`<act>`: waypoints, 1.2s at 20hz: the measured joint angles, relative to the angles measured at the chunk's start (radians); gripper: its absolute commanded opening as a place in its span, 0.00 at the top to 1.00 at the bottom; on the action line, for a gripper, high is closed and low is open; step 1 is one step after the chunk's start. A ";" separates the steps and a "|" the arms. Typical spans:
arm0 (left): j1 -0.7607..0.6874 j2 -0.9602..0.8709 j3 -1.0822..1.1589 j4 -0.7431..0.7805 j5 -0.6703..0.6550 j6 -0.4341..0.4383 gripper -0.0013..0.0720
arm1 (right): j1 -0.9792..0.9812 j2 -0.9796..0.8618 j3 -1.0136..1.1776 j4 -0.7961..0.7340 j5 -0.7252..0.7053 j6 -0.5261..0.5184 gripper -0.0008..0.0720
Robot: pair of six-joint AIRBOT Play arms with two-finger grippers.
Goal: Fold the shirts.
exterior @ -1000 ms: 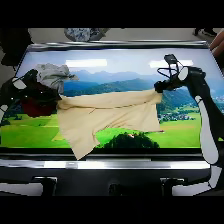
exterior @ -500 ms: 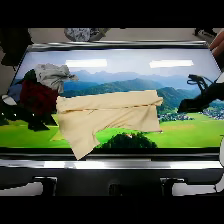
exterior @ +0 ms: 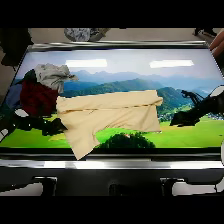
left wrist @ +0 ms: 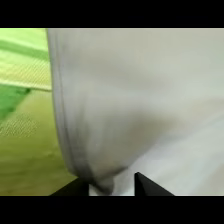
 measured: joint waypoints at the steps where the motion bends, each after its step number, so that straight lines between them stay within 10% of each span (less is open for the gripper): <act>1: -0.011 -0.001 -0.003 0.002 0.027 0.000 0.84 | 0.000 0.000 -0.027 0.020 -0.013 -0.005 0.09; 10: -0.035 0.012 -0.011 0.010 0.093 -0.005 0.94 | 0.137 -0.004 -0.222 0.161 -0.251 -0.005 0.14; 11: -0.035 0.016 -0.011 0.014 0.092 -0.004 0.94 | 0.157 -0.005 -0.227 0.169 -0.278 0.008 0.20; 13: -0.035 0.019 -0.011 0.017 0.089 0.007 0.94 | 0.195 -0.018 -0.236 0.172 -0.319 0.026 0.86; 14: -0.033 0.021 -0.011 0.017 0.086 0.011 0.94 | 0.211 -0.027 -0.240 0.167 -0.329 0.032 0.94; 24: 0.015 0.246 0.519 0.011 -0.037 0.018 0.94 | 0.250 0.201 0.207 -0.035 -0.281 -0.034 0.94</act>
